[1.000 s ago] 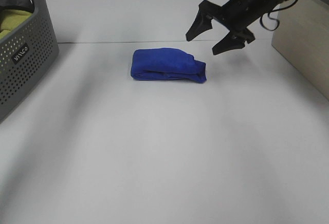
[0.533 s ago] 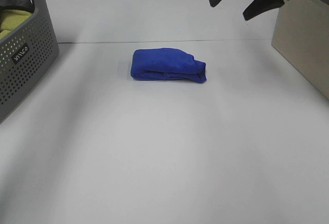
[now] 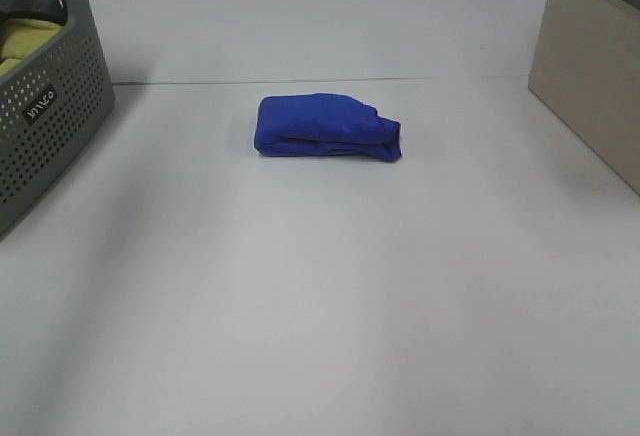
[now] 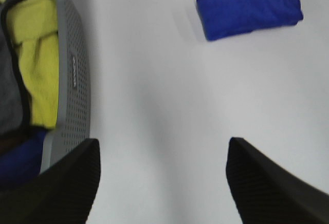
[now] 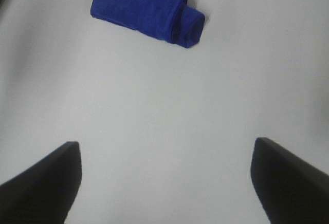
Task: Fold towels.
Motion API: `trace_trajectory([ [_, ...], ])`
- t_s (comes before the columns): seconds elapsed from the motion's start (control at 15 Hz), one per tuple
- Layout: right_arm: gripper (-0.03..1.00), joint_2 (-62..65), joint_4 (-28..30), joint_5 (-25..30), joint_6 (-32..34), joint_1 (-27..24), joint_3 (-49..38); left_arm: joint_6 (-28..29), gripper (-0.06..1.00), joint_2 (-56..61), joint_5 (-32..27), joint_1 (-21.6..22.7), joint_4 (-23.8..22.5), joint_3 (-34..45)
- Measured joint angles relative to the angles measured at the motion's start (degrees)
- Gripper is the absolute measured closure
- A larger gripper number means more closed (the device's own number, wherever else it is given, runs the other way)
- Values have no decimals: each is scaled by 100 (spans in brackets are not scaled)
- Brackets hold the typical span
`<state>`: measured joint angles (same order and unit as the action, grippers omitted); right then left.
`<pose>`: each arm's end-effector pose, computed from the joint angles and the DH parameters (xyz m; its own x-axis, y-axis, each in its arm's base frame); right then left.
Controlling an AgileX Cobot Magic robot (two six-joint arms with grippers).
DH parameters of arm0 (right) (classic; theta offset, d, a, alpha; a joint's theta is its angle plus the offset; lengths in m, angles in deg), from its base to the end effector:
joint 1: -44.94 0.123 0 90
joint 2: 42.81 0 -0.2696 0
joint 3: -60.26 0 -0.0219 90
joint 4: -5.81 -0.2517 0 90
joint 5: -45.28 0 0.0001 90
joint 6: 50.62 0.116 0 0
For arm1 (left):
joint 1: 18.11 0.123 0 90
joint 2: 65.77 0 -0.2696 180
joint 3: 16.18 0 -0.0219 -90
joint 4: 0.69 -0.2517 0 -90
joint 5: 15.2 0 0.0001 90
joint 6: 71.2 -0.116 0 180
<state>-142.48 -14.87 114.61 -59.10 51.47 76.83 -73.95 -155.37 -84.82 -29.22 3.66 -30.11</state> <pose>0.3387 0.0774 0.3448 -0.8659 -0.1139 -0.4871 -0.2793 0.9179 0.2818 0.2952 -0.0664 0.3810 -0.8009 0.1791 -0.5713 0.2493 0.9673 -0.0461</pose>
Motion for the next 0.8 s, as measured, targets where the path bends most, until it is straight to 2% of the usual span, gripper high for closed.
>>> trace_trajectory([
  [0.2,13,1484,23,6,0,0,-1570,-69,28,2068,86,0,-80,2252],
  [0.4,13,2779,120,-40,0,0,-3019,-372,28,3885,109,0,-80,3747],
  [0.8,13,5821,848,-292,-155,0,-5288,-539,28,6858,212,0,-74,5626],
])
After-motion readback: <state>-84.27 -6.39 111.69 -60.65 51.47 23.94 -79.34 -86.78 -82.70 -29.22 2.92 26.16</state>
